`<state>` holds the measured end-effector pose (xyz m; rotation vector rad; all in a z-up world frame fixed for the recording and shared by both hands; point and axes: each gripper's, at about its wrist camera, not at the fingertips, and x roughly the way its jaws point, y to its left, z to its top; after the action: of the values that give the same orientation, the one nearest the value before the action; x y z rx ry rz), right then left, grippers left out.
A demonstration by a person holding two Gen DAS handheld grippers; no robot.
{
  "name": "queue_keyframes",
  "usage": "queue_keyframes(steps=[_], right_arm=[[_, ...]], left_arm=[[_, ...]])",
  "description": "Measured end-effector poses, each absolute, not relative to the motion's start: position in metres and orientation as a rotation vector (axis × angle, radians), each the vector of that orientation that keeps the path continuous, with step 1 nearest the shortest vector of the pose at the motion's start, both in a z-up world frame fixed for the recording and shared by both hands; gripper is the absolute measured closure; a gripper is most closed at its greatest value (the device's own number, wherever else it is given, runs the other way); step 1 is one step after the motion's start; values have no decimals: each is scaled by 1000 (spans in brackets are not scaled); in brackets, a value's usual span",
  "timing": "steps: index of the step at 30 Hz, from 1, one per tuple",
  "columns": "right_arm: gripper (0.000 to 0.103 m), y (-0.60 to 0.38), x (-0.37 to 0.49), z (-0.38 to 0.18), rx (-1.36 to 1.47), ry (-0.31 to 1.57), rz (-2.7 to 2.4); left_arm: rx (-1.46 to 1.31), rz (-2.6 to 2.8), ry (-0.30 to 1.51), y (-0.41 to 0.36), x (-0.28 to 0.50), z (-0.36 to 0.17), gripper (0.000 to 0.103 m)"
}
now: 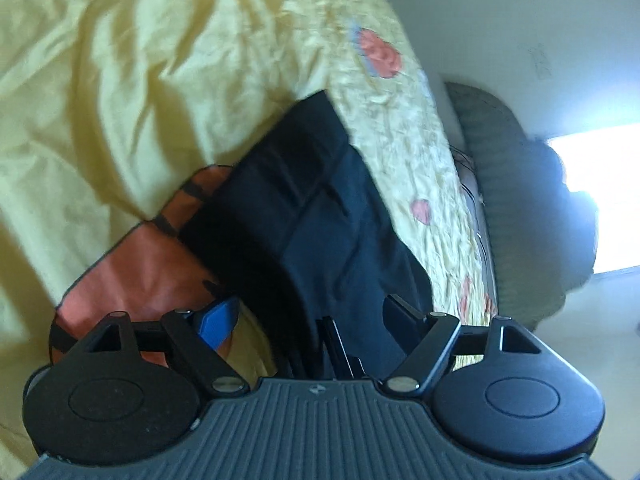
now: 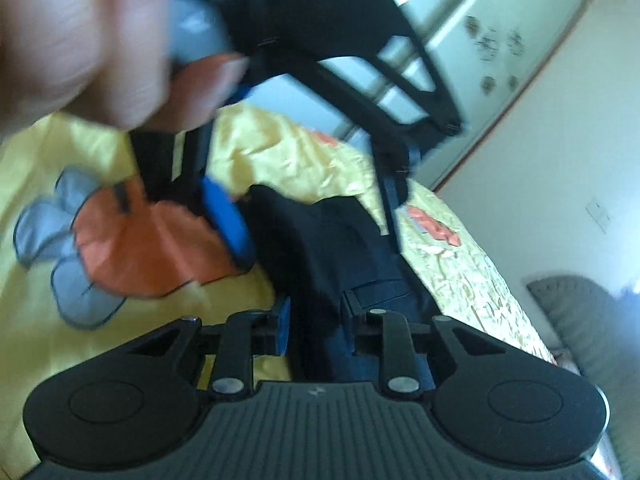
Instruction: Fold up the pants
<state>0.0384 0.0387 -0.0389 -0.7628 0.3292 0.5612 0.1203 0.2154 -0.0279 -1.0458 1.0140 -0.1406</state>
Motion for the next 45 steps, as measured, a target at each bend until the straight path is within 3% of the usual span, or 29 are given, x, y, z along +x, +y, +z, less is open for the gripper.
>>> queue_keyframes(steps=[2, 3, 5, 6, 8, 9, 10, 14, 15, 17, 19, 21, 28, 29, 30, 32, 33, 37, 40, 45], right_arm=[[78, 44, 37, -48, -810, 316, 550], [78, 44, 37, -49, -819, 304, 545], [78, 41, 39, -45, -772, 293, 532], [78, 39, 43, -41, -739, 295, 528], [78, 34, 47, -32, -685, 283, 505], [78, 32, 48, -30, -671, 285, 502], [78, 31, 49, -29, -664, 296, 516], [78, 42, 44, -40, -762, 294, 541], [78, 43, 45, -44, -781, 291, 543], [93, 43, 46, -44, -771, 290, 544], [93, 35, 49, -36, -697, 295, 544], [93, 20, 57, -22, -553, 319, 557], [93, -19, 80, 7, -220, 416, 617], [93, -23, 81, 8, -198, 427, 625], [93, -25, 82, 7, -191, 444, 642], [91, -25, 84, 13, -207, 463, 666], [90, -27, 82, 15, -221, 488, 692], [89, -65, 80, 39, -60, 473, 857], [89, -88, 111, 44, 99, 506, 775], [90, -58, 153, -2, -64, 742, 642]], left_arm=[[-1075, -141, 1008, 218, 123, -34, 24], [-1087, -132, 1012, 219, 124, -36, 30], [-1104, -135, 994, 222, 125, -35, 45], [-1091, -142, 990, 222, 127, -34, 65], [-1083, -143, 987, 222, 127, -34, 72], [-1079, -148, 984, 222, 128, -33, 85], [-1062, -150, 981, 220, 128, -32, 89], [-988, -149, 953, 214, 125, -26, 88], [-971, -155, 940, 213, 124, -24, 79], [-955, -158, 922, 214, 123, -25, 66], [-959, -170, 894, 217, 122, -26, 41], [-978, -172, 861, 219, 125, -26, 31], [-1105, -225, 828, 212, 159, -28, 32], [-1111, -219, 827, 211, 163, -30, 35], [-1120, -197, 838, 212, 167, -32, 46], [-1124, -184, 856, 214, 172, -36, 57], [-1118, -179, 862, 214, 173, -37, 68], [-1082, -160, 869, 217, 173, -42, 80], [-1006, -146, 850, 211, 170, -37, 81], [-728, -91, 800, 183, 162, -16, 82]])
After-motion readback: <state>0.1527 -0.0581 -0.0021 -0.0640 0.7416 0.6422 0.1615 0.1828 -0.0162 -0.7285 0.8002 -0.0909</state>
